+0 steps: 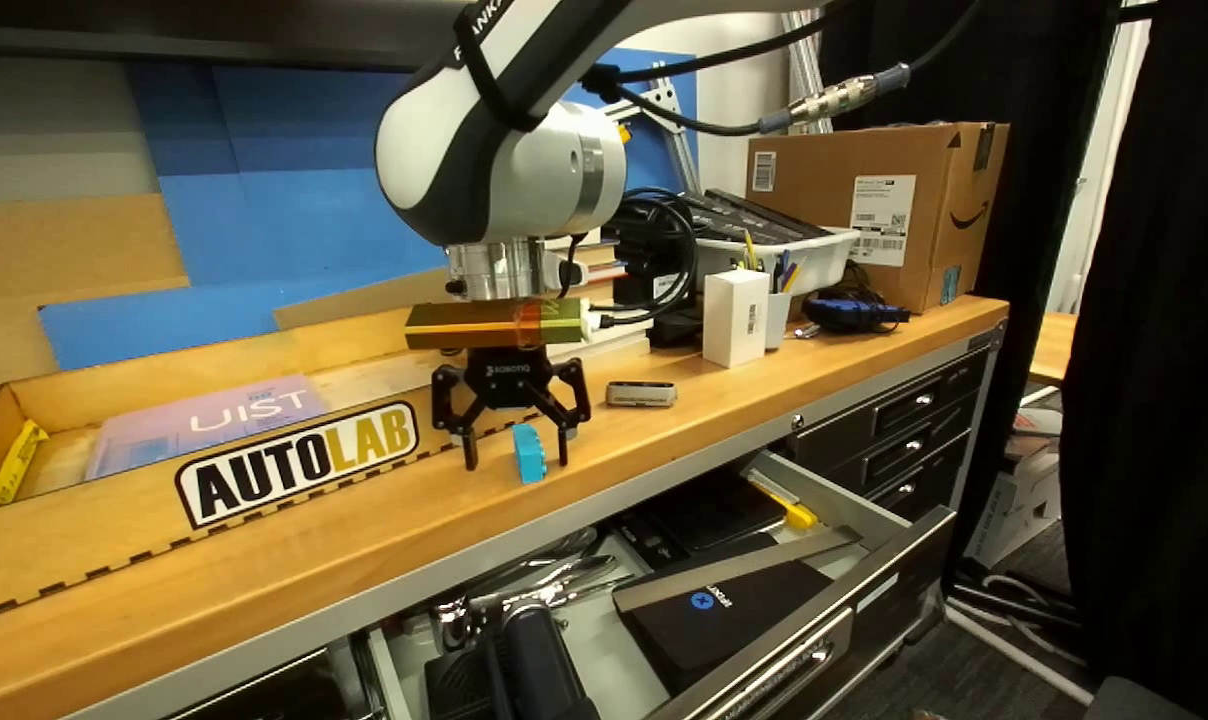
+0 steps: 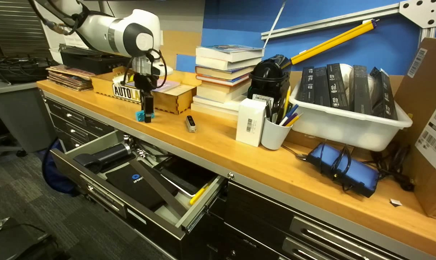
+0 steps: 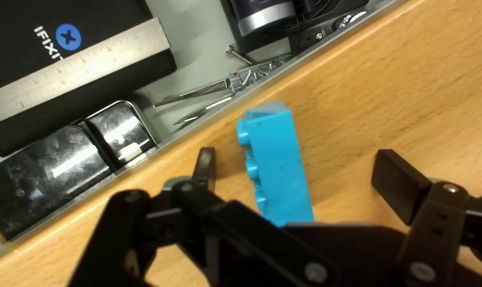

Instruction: Pick up the blue block and put it in the open drawer then close the drawer

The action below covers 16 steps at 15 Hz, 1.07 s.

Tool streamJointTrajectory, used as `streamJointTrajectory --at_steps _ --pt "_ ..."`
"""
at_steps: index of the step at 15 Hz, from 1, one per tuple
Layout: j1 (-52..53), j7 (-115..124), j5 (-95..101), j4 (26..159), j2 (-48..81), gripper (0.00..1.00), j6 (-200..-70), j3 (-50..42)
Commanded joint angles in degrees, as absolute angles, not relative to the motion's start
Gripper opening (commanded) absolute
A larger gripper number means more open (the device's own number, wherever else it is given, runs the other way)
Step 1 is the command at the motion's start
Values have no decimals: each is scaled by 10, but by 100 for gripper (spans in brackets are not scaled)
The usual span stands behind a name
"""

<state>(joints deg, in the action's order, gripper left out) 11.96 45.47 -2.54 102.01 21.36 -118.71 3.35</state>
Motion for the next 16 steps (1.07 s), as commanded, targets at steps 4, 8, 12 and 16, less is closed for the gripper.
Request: streamJointTrajectory --at_steps 4,8,12,16 --pt "140 568 13 1085 154 49 -1231 24" --pt "138 619 45 1105 137 18 -1226 29" --pt "132 615 29 1155 91 15 -1227 43" --pt "126 637 1 1274 -4 15 -1245 59"
